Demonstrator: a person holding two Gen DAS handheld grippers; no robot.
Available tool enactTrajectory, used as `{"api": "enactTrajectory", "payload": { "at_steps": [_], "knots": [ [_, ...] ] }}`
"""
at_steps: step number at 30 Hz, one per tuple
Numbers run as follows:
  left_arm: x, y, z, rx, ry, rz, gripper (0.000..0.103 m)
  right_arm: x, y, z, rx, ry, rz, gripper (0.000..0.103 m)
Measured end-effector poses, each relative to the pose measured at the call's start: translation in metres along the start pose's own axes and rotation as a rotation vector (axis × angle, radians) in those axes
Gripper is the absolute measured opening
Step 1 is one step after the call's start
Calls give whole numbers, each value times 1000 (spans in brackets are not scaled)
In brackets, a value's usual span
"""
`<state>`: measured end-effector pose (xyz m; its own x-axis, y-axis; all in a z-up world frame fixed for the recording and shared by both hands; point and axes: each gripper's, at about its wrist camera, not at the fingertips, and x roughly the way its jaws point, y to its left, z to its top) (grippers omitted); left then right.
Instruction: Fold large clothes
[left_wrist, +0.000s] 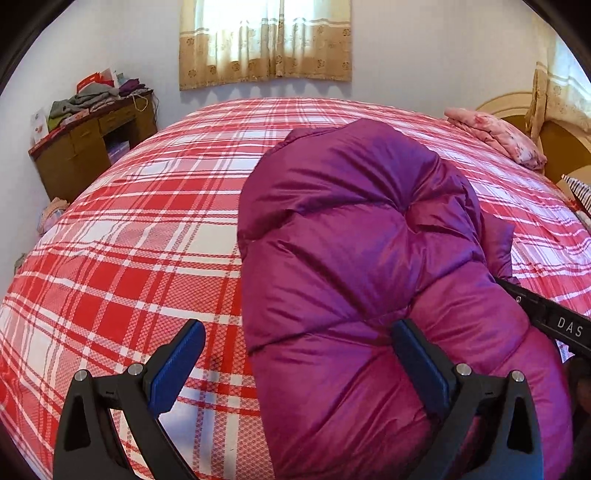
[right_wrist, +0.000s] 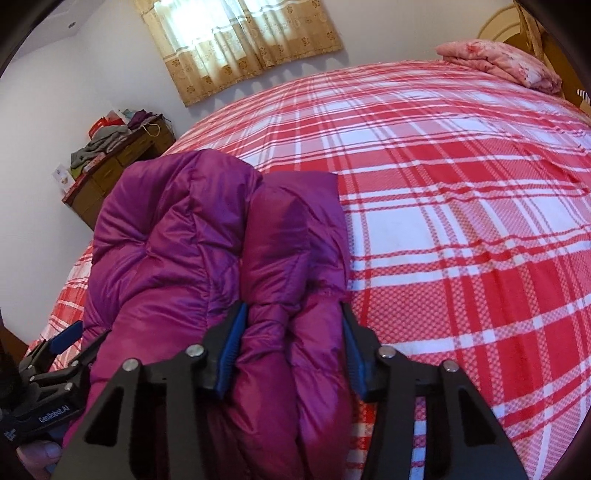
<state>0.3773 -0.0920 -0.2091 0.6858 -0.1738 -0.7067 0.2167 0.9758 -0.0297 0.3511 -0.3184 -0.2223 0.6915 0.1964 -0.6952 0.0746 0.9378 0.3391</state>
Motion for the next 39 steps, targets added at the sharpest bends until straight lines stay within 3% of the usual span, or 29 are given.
{"api": "enactTrajectory", "payload": {
  "at_steps": [9,17,21,23,25,27,33,39],
  "knots": [
    [2,-4,0,4,5,-27,99,2,-5,1,31,-3,40,51],
    [1,-19,1,70,-3,-76,79,2,-7,1,32,-1,52,47],
    [-1,-25,2,104,-15,-88,66,1,-6,1,27,-1,63,39],
    [-6,-29,1,132,-30,-81,50,-1,-4,-1,18,-6,90,24],
    [-13,-35,0,175,-56,-35,30,-6,0,-3,-8,-26,103,19],
    [-24,-39,2,196,-73,-11,21,-13,3,-5,-18,-49,109,17],
    [-71,-31,7,203,-153,2,17,-42,8,-9,10,-111,165,15],
    [-110,-4,10,147,-188,26,16,-68,43,-4,-41,-157,225,15]
  ]
}}
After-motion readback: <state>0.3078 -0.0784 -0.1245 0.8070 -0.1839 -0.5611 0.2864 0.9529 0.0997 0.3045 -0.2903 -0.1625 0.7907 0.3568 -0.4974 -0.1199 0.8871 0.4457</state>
